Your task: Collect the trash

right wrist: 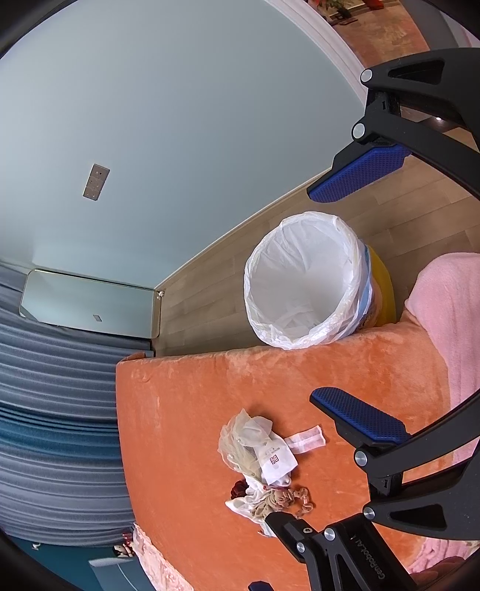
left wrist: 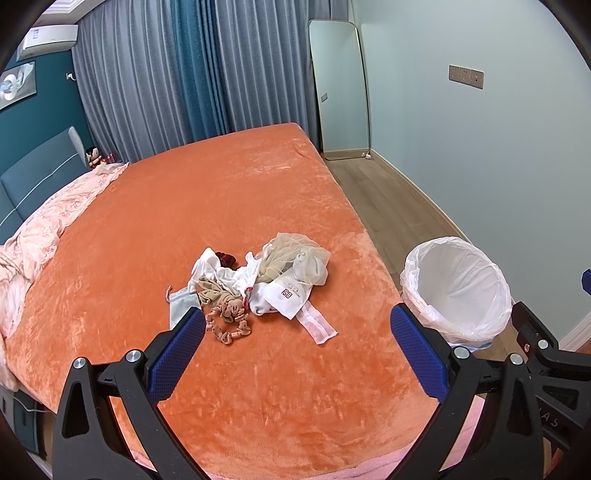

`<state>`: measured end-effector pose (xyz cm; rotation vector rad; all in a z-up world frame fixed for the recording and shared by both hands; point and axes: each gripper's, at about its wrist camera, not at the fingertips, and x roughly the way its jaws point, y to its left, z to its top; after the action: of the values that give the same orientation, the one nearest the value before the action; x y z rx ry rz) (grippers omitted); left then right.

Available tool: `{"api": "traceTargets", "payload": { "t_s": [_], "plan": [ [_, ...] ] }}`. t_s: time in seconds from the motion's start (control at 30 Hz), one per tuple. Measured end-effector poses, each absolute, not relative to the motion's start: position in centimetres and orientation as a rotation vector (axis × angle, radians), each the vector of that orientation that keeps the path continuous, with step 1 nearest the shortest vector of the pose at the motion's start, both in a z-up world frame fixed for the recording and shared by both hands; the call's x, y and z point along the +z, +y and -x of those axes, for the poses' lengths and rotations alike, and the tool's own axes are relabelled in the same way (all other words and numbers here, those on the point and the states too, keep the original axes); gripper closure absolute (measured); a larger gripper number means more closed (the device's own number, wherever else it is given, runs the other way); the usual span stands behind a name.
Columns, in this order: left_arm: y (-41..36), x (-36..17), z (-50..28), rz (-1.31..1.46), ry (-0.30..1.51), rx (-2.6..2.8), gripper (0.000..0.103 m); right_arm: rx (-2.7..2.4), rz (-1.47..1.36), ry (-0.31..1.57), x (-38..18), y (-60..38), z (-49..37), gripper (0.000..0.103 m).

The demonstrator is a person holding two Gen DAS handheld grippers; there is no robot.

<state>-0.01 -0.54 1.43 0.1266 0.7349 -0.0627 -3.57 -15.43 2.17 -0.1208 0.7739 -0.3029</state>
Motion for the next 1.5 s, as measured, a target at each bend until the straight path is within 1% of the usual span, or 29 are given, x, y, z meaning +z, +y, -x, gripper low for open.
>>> {"api": "traceTargets", "payload": {
  "t_s": [1.5],
  "plan": [
    [-0.84, 1.87, -0.15, -0.124, 0.72, -0.068, 0.008, -0.309, 0.114, 0.761, 2.25, -15.08, 3.69, 0.007]
  ]
}}
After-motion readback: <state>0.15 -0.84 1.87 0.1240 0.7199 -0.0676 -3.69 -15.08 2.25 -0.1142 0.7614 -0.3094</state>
